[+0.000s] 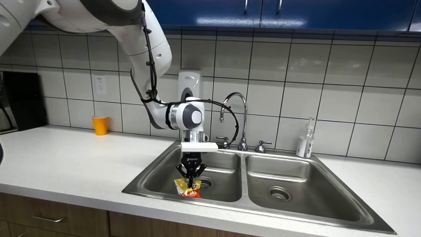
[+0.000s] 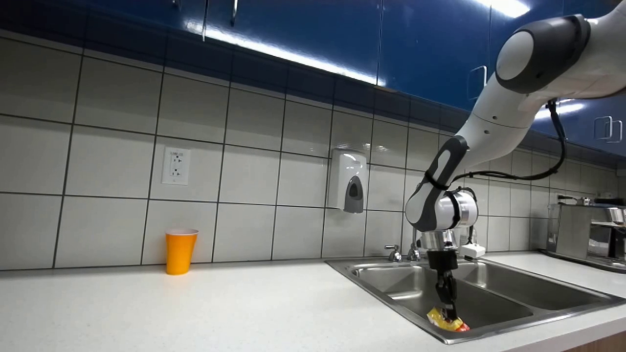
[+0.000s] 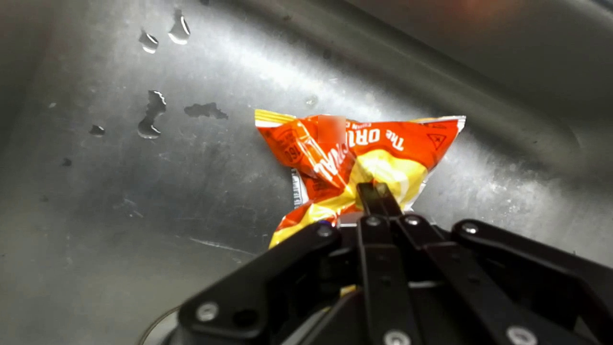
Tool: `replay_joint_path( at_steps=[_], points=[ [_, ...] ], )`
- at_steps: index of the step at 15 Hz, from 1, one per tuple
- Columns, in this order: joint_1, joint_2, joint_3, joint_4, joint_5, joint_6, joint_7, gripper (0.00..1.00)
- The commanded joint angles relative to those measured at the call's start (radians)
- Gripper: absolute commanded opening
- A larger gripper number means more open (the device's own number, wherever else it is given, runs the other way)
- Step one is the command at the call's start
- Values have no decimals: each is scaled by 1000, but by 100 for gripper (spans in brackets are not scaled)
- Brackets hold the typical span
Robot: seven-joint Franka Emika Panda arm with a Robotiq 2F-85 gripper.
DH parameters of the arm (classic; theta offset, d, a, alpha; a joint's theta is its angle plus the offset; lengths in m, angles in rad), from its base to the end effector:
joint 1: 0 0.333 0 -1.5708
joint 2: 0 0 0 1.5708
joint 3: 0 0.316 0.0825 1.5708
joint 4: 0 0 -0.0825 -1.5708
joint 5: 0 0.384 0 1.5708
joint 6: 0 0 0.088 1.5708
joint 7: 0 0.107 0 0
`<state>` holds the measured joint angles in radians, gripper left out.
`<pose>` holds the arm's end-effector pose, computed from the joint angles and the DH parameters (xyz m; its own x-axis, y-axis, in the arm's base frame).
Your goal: Put the snack packet into the sink
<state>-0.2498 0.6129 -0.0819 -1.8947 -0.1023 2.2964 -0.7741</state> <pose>0.5737 -0.1989 0.1618 0.8368 0.4981 -0.2274 0.4956 -0.8656 -0.0722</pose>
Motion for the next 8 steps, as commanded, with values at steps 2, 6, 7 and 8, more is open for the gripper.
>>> replay_joint_path(
  at_steps=[2,6,7,8],
  points=[
    [-38,26,30,27,12,-2,-30,0],
    [-41,34,33,31,10,-9,-29,26],
    [-41,32,33,30,10,-8,-28,28],
    [-40,30,32,29,10,-8,-25,34]
  ],
)
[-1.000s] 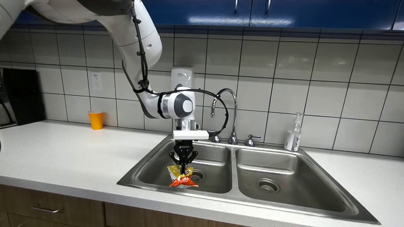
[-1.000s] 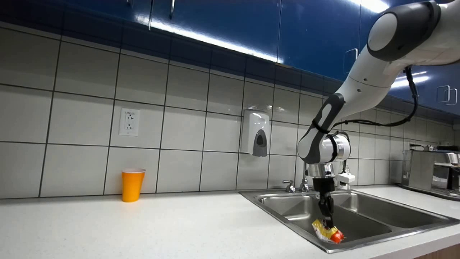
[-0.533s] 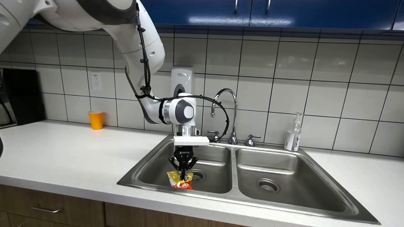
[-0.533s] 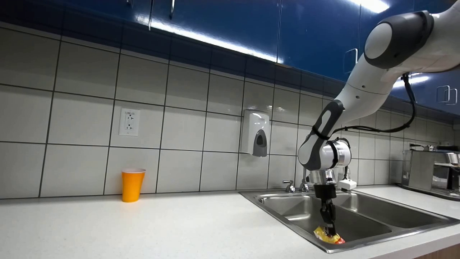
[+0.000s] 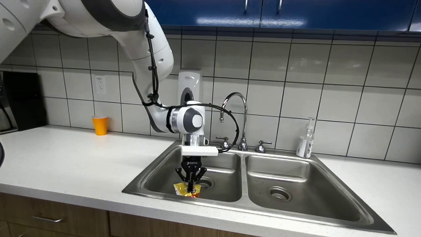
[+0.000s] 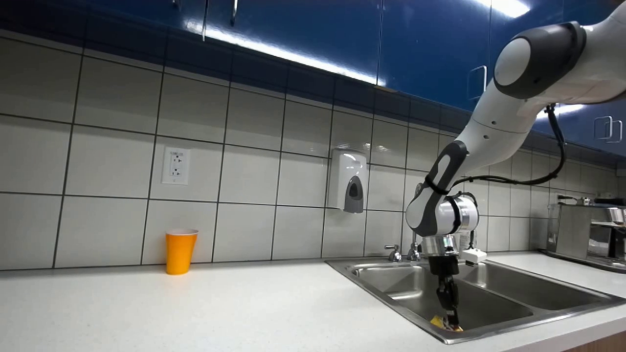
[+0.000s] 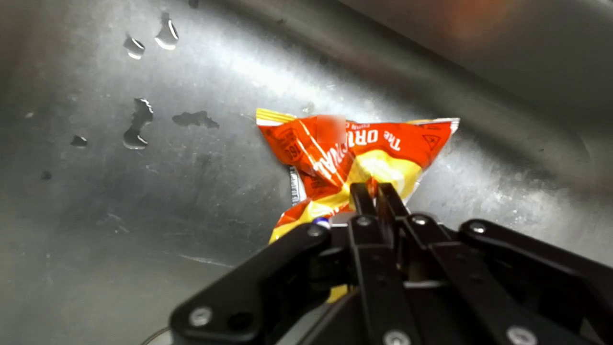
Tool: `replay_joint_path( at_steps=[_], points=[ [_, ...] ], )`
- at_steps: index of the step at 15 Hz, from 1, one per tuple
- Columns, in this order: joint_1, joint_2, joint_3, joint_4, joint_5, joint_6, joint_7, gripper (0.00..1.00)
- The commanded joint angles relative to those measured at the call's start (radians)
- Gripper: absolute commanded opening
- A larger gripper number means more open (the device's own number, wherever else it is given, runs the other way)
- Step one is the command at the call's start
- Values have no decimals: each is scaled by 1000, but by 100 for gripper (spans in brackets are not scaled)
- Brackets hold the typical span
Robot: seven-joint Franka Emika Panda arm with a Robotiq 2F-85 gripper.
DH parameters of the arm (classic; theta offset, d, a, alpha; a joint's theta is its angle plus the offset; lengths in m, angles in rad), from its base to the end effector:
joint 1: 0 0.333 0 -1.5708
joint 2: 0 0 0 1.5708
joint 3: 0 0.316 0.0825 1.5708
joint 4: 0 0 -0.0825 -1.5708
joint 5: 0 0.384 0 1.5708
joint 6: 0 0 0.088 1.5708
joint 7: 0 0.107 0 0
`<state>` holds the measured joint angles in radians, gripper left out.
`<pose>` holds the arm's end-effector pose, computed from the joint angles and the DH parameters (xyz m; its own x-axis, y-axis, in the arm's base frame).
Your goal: Put the snack packet into the sink
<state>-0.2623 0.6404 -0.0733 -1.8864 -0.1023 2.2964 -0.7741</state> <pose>0.5712 -0.2009 0.1478 0.8353 0.4959 -0.2374 0.4897 -0.8674 -0.0888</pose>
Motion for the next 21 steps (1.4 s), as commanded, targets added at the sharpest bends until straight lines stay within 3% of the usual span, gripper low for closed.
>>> replay_joint_path(
  at_steps=[1,8,9,21],
  points=[
    [-28,-2,24,19,10,-7,-25,41],
    [-14,-47,25,7,-1,-6,-18,95],
    [-11,-59,27,3,-2,-6,-17,99],
    [32,-199,37,-51,-12,2,-6,100]
  ],
)
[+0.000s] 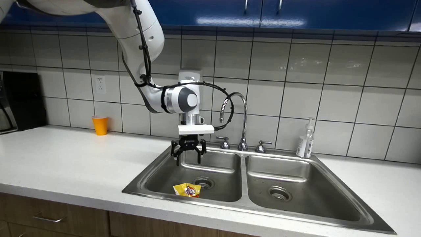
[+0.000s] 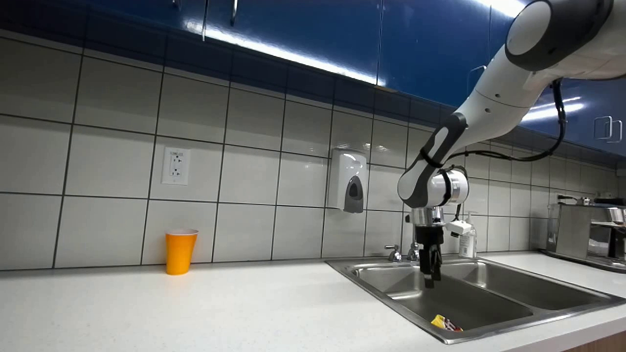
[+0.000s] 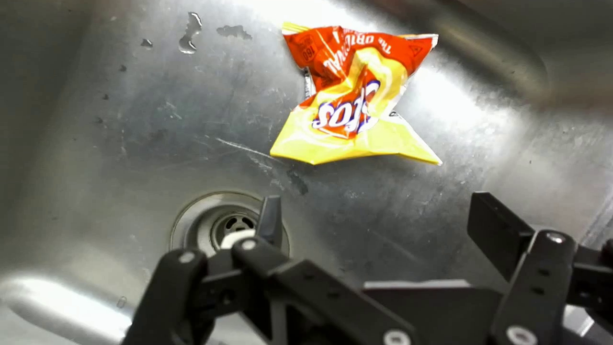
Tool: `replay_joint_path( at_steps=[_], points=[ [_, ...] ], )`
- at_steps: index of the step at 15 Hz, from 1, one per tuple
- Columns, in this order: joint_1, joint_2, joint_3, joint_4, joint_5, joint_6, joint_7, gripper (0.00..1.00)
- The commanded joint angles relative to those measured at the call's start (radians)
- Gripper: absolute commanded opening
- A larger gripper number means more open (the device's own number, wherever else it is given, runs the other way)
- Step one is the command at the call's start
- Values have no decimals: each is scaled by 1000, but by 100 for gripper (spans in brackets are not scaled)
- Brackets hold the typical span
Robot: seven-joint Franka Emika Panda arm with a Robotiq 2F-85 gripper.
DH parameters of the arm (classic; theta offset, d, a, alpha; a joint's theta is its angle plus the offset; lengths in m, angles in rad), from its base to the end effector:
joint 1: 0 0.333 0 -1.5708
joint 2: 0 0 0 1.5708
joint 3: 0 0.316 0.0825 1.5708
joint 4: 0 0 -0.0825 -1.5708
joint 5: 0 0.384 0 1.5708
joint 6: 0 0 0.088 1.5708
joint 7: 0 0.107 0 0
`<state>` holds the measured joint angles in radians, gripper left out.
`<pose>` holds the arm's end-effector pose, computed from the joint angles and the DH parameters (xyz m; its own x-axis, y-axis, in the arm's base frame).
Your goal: Put the snack packet into the sink
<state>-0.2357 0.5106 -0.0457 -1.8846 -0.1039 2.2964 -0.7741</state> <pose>0.6000 -0.1744 0.2278 0.8335 0.5350 -0.1378 0.5395 -0.8419 -0.0052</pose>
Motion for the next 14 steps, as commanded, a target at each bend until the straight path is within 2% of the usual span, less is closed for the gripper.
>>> replay_joint_path(
  at_steps=[1,8,14],
  points=[
    [12,-82,9,-59,-10,1,-1,100],
    [81,-214,13,-148,-11,-29,85,100],
    [152,-339,36,-262,14,-83,232,100]
  ],
)
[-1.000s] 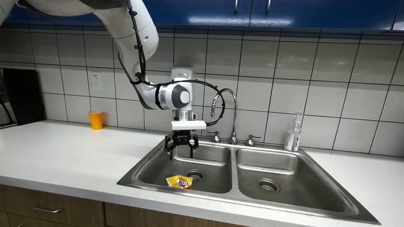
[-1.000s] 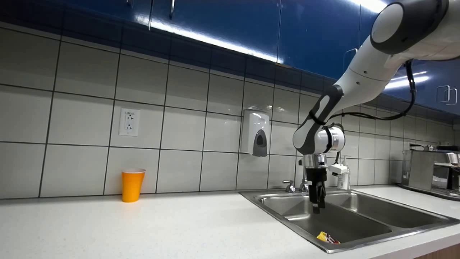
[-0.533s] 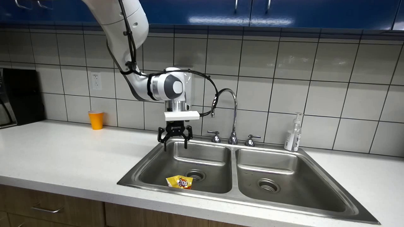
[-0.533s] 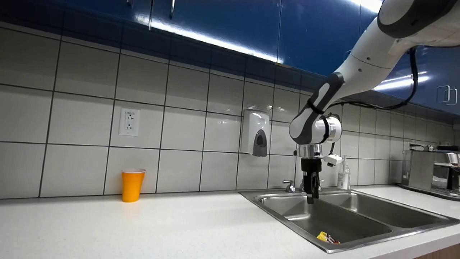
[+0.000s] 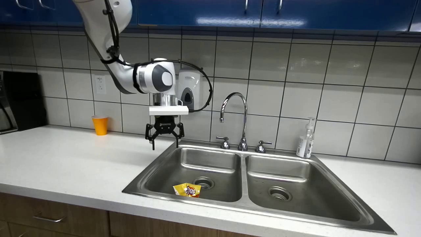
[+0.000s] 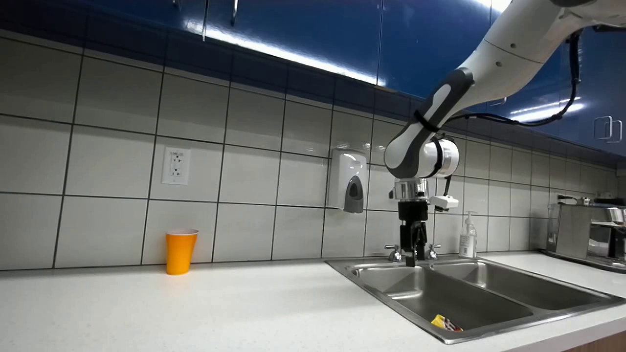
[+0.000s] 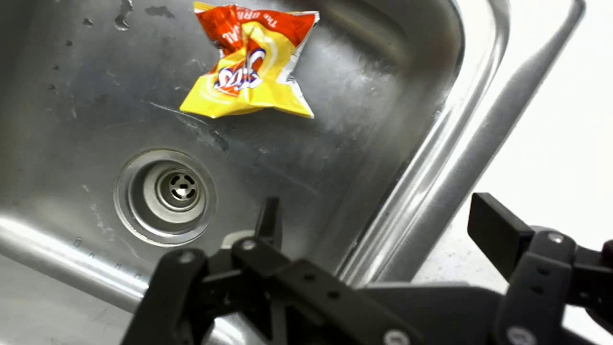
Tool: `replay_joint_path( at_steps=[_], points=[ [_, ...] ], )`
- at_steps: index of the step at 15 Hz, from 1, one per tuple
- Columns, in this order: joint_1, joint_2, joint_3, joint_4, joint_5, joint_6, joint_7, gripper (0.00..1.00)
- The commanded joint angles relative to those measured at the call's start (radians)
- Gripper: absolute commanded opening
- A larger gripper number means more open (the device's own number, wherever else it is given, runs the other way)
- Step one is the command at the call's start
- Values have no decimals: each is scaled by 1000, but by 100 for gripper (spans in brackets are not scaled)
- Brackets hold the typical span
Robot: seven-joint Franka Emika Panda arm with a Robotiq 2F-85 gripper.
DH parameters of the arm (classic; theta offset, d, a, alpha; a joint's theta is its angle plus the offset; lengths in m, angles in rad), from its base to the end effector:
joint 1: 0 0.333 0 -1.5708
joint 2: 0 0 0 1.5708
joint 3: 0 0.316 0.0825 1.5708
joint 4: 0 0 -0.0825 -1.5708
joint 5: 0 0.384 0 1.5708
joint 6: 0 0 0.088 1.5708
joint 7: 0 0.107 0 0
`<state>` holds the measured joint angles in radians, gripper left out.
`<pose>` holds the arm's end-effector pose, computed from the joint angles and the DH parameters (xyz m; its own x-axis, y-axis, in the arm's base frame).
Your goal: Put the snack packet into the sink
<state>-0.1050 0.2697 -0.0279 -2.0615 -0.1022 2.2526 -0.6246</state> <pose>0.5728 -0.0791 0.2973 0.8423 0.5268 -0.1135 0.5320 -0.8466 0.0184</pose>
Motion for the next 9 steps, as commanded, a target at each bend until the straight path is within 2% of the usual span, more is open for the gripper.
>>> replay_joint_path(
  at_steps=[1,9],
  points=[
    [32,-121,24,-105,17,-48,109,100],
    [132,-320,80,-280,101,-115,272,100]
  ],
)
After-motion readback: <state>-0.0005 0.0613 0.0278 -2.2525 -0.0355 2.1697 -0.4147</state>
